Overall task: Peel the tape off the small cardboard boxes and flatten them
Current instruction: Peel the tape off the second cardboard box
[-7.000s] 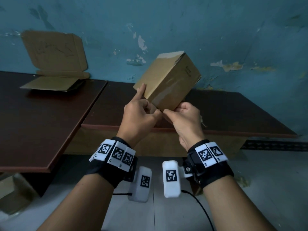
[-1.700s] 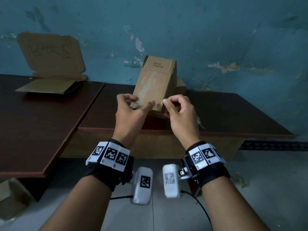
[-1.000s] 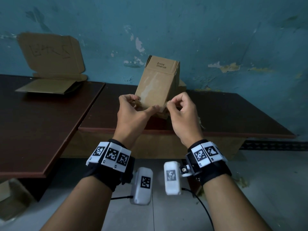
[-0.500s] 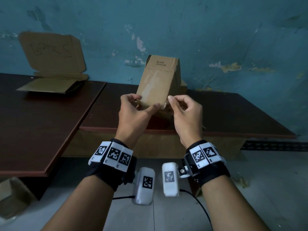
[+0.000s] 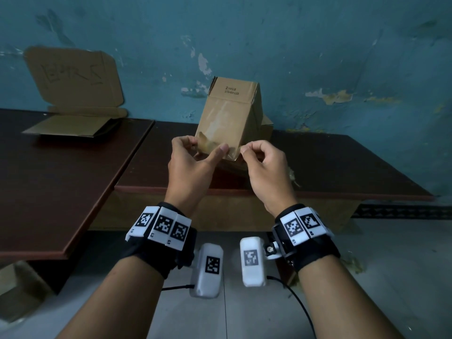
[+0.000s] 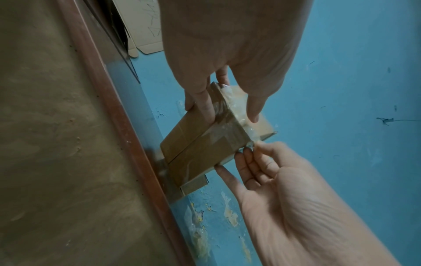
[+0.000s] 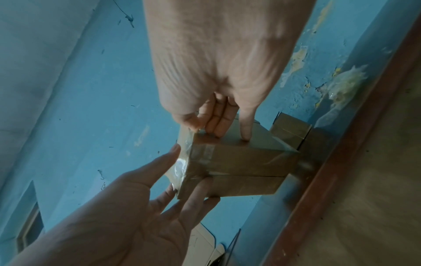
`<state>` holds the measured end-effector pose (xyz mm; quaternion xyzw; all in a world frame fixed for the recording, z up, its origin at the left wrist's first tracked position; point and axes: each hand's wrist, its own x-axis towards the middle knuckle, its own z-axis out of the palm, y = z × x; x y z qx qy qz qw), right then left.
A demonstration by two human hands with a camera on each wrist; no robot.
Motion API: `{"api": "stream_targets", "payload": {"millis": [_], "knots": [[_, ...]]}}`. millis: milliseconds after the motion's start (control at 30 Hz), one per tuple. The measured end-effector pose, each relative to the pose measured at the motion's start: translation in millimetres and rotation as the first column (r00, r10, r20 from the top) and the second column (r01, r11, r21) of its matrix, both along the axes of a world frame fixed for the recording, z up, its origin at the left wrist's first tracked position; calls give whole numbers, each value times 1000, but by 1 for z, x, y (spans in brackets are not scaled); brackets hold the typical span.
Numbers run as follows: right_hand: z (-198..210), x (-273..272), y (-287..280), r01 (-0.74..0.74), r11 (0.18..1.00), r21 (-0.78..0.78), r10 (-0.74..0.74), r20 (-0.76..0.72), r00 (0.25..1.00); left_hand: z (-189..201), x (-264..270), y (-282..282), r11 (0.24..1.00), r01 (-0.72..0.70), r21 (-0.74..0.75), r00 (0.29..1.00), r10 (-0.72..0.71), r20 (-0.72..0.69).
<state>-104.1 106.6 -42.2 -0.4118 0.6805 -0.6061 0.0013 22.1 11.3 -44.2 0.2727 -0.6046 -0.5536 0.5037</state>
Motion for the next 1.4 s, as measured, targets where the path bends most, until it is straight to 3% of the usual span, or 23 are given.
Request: {"api": "stream_targets", "payload": {"millis": [333,467,633,800,933,1033,1233,1400], "knots": [[2,10,3,-108,992,60,96,181,979,5,4,-1,1000,18,-15,1000,-18,22],[5,19,-1,-167,986,24,156,251,955,7,5,-1,998,5,-58,1000,-4,17],[6,20,-4,-91,995,-45,99,255,962,7,7,-3,999,-4,-37,1000,5,21],[8,15,-6,-123,984,-127,155,285,946,9,9,-4,1000,-16,-24,1000,17,18],[4,14,-7,-66,989,-129,77,81,994,9,10,-4,1000,-18,-2,999,19,42],[2,15,-9,-12,987,-158,18,37,999,10,10,-4,1000,3,15,1000,-4,29],[0,13,-10,-39,982,-183,61,120,991,9,9,-3,999,0,-54,1000,1,21],[0,11,-11,-70,974,-217,132,285,949,9,6,-3,997,33,-73,999,-32,12]]}}
